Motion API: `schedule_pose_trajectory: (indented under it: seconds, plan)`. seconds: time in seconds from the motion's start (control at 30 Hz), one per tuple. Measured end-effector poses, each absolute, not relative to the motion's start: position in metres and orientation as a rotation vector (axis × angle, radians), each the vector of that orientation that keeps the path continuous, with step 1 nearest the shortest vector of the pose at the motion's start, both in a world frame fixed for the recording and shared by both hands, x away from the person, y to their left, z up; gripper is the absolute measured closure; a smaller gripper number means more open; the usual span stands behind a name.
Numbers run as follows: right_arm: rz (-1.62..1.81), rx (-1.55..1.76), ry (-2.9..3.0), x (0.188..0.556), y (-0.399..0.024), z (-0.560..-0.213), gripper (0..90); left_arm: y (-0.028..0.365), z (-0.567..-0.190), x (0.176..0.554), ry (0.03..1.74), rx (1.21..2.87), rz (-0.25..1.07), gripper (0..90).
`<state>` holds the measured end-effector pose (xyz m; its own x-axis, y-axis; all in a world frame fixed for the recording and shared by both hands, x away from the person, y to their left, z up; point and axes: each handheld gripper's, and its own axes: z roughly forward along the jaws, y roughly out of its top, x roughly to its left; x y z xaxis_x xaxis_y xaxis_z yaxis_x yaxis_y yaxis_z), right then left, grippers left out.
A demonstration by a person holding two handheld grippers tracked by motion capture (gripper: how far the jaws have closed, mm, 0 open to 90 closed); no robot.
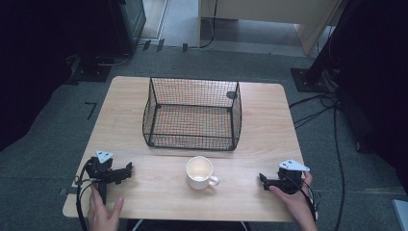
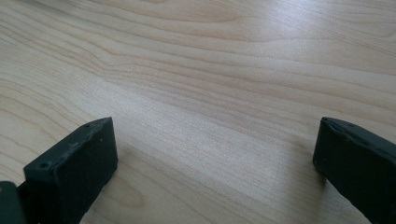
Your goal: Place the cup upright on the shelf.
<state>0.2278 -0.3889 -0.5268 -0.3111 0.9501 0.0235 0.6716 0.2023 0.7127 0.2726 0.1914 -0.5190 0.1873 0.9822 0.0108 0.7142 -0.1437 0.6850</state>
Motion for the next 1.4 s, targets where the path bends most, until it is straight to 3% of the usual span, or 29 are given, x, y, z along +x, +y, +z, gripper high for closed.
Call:
schedule_pose_trajectory:
  seconds: [0.5, 0.63, 1.4]
  plan:
    - [1.014, 1.471, 2.022, 0.218, -0.378, -0.509, 6.9, 0.188, -0.519, 0.274, 1.622, 1.9, 0.655, 0.0]
    - [1.054, 1.43, 2.02, 0.214, -0.37, -0.499, 13.4, 0.188, -0.519, 0.274, 1.623, 1.899, 0.656, 0.0]
    - [1.148, 1.276, 2.101, 0.205, -0.318, -0.478, 14.1, 0.188, -0.519, 0.274, 1.622, 1.899, 0.655, 0.0]
